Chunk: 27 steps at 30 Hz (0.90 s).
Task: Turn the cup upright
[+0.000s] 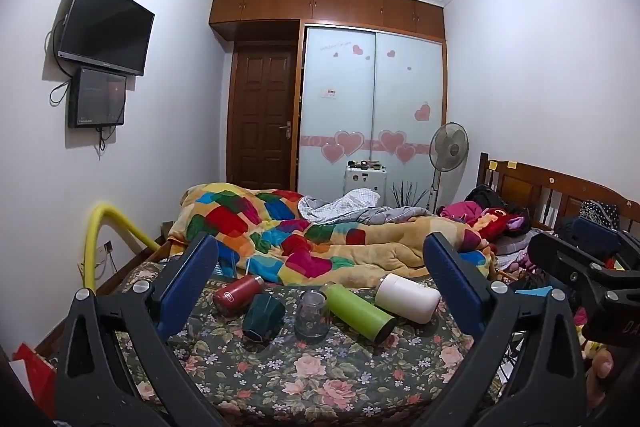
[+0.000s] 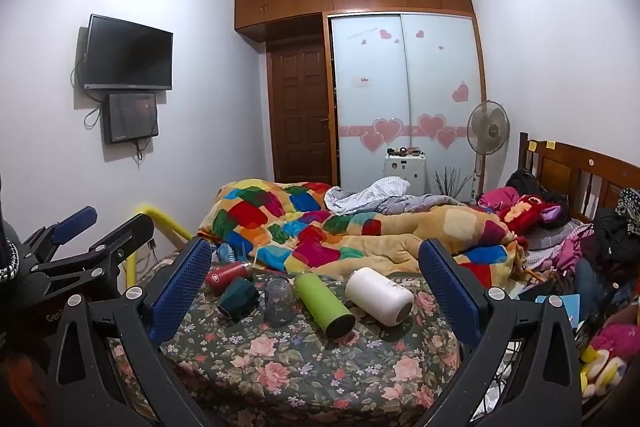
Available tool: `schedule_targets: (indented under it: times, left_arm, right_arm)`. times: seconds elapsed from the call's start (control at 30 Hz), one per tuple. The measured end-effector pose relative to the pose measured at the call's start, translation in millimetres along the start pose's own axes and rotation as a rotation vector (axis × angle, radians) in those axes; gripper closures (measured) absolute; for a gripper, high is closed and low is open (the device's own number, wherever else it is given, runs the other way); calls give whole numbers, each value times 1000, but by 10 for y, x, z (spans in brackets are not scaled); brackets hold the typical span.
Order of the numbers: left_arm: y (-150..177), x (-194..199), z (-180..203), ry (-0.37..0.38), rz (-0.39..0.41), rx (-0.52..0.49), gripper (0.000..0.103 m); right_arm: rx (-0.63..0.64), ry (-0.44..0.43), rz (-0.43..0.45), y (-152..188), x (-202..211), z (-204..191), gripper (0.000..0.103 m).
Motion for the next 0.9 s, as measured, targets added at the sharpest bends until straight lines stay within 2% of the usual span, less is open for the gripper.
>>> schedule_targets:
  times: [0.9]
  left_arm:
    - [-51, 10, -10, 6, 2, 4, 0]
  right_arm:
    - [-3, 0, -3, -3, 11, 11, 0]
Point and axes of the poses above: each gripper's, at about its wrist camera, not at the fingertips, and x roughly against the way its jaws point, z to its right, y to its underside, the point moved 6 cm from there along -x, roughly the way its jaws point, and after that the axes turned 9 degrees about z, right-handed, at the moved point
